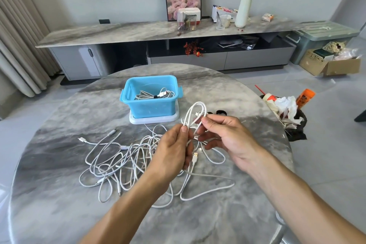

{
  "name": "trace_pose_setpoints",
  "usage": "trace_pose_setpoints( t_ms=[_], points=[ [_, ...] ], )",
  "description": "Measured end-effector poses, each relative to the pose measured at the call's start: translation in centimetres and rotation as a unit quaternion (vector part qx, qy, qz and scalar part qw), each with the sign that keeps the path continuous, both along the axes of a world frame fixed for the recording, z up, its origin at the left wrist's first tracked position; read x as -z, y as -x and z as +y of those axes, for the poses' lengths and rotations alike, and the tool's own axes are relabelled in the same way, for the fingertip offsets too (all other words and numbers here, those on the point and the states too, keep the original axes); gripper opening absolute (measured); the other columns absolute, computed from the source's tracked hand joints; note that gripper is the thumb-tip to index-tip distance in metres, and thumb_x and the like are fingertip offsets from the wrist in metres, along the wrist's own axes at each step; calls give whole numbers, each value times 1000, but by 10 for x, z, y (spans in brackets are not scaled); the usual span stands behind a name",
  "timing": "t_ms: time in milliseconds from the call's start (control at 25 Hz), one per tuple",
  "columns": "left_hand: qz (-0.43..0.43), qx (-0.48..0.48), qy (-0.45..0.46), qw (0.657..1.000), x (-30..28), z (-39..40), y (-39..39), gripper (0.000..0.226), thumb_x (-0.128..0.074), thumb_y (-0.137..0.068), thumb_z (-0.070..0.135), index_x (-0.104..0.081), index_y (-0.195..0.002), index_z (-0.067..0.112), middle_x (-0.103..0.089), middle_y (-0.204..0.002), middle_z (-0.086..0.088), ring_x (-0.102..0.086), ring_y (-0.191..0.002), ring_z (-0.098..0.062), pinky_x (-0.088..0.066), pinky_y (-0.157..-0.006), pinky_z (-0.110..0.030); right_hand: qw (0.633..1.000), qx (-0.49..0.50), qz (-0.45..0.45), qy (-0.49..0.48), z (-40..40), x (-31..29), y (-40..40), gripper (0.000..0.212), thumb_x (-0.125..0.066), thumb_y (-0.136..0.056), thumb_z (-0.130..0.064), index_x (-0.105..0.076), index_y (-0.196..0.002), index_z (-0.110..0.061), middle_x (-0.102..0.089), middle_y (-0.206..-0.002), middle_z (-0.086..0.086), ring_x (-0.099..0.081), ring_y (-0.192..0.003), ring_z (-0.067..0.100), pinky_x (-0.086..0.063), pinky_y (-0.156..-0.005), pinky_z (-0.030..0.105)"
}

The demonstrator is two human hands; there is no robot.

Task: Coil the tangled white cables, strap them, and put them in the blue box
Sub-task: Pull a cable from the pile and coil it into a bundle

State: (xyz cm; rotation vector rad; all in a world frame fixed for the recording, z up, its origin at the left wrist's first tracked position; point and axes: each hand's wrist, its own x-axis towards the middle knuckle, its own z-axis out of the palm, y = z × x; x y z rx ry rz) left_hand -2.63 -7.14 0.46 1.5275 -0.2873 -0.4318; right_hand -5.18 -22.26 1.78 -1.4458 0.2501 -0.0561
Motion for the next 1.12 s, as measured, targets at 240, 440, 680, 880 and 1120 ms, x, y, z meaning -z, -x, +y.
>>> trace_pose_setpoints(
  t_ms=[240, 440, 680, 880, 1120],
  points=[
    [-73, 64, -109, 989, 17, -10, 4, 39, -38, -105, 29, -58, -80, 9, -42, -50, 11, -37, -49, -11, -32, -46, -23, 999, 12, 39, 30, -20, 5, 26, 15, -59, -97, -14, -72, -98, -5, -70, -76, 7, -63, -61, 17, -47, -53, 28],
    [-53, 58, -103, 992, 18, -12, 14, 39, -35, -106, 30, -54, -76, 14, -39, -55, 7, -35, -48, -9, -31, -47, -20, 811, -106, 270, 508, -80, -2, 66, 34, -54, -96, -36, -61, -73, -12, -73, -61, 0, -65, -51, 15, -48, -50, 26],
    [-23, 53, -91, 994, 15, -14, 17, 38, -34, -107, 28, -53, -79, 10, -39, -55, 3, -33, -45, -8, -28, -43, -20, 748, -227, 451, 431, -98, 51, 103, 17, -51, -89, -25, -57, -93, -10, -73, -83, 8, -60, -59, 24, -54, -50, 33],
    [-25, 51, -91, 994, 13, -13, 18, 37, -34, -107, 27, -53, -80, 9, -38, -54, 3, -33, -45, -9, -28, -42, -20, 822, -213, 314, 426, -85, 67, 103, 9, -60, -88, -25, -64, -94, -20, -61, -86, -9, -57, -67, 5, -48, -62, 21],
    [-65, 14, -109, 992, 19, -11, 11, 40, -35, -106, 34, -56, -74, 22, -40, -51, 9, -37, -49, -13, -33, -53, -33, 841, -169, 140, 495, -57, 76, 80, 17, -59, -88, -20, -63, -93, -35, -60, -91, -15, -56, -79, -3, -43, -72, 16]
  ],
)
